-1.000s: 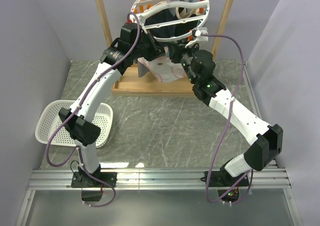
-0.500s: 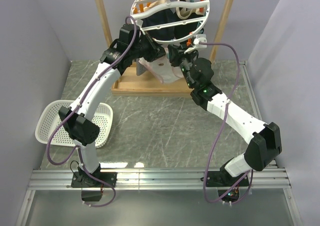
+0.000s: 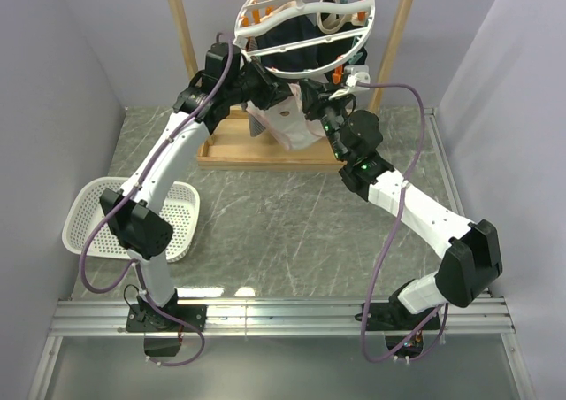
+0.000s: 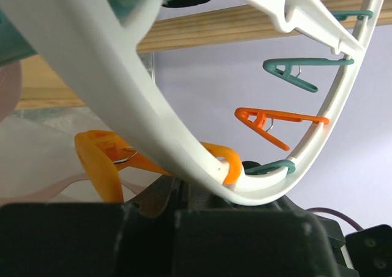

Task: Clip the underwear to the hanger

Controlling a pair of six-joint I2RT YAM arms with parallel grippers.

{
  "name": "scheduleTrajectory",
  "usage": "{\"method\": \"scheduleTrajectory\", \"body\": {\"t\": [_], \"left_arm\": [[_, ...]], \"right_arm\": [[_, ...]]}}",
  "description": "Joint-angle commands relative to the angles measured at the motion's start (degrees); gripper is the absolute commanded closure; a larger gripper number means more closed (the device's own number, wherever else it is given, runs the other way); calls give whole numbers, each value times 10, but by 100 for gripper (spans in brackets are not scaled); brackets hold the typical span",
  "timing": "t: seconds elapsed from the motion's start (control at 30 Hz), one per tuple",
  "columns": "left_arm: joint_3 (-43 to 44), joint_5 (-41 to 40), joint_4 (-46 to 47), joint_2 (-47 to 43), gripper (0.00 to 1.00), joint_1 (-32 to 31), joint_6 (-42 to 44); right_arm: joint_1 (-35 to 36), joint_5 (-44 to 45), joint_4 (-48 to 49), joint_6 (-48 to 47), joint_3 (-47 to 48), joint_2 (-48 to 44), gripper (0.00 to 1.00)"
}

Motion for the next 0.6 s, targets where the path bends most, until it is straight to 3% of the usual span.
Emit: {"method": "scheduleTrajectory", "body": {"t": [0.0,0.17,0.57], "left_arm": [[4,11,61,-33,100,4,-33],[1,17,65,-33,100,5,-38],[3,18,66,-31,100,6,-34]], "right_arm": [[11,-26,-34,-18,-22,-20,100],[10,-30,-34,-20,-23,-21,95],[11,-38,-50,-16,-9,-17,65]]}}
